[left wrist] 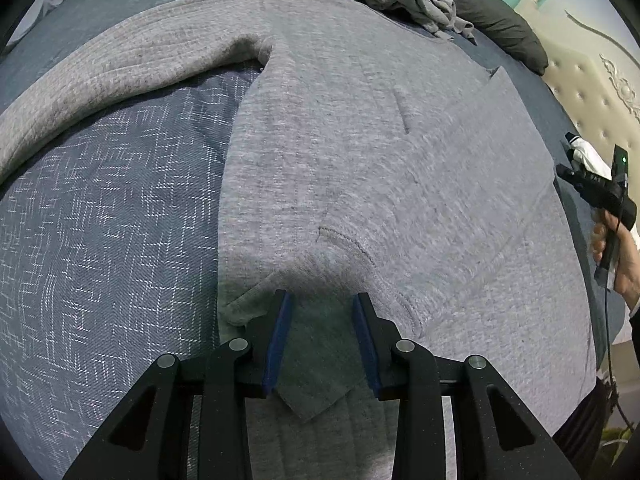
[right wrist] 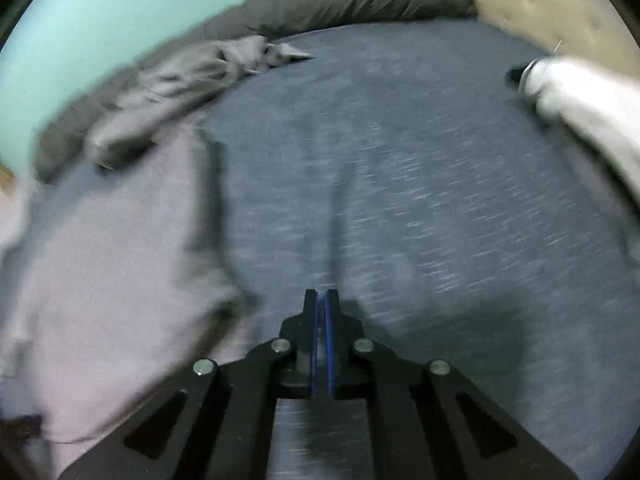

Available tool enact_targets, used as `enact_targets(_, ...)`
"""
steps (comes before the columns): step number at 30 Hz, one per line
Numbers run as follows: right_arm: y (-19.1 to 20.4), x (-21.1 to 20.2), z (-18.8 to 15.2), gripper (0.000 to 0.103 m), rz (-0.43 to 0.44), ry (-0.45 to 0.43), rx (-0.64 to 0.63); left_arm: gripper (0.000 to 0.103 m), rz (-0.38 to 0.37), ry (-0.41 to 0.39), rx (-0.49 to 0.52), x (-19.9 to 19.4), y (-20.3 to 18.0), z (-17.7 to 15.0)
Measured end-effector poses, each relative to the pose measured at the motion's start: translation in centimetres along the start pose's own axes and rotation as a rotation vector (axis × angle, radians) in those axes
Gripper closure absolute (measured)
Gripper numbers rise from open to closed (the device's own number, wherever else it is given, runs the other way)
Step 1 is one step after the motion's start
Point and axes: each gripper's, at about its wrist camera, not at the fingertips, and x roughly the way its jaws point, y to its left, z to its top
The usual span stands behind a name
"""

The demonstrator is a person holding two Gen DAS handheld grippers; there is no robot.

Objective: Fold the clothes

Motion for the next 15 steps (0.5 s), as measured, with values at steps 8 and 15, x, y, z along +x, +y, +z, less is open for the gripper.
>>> enact_targets(8,3.0,2.0,0.1,0.069,0.086,0.083,-0.039,0.067,0.006,0.01,0.011,0.2,-0.3,0.0)
enact_targets(15,3.2,2.5,-0.1,0.084,-0.053,0.101,-0.086,0.066,0.002,0.012,0.022,-0.1,-0.4,0.2)
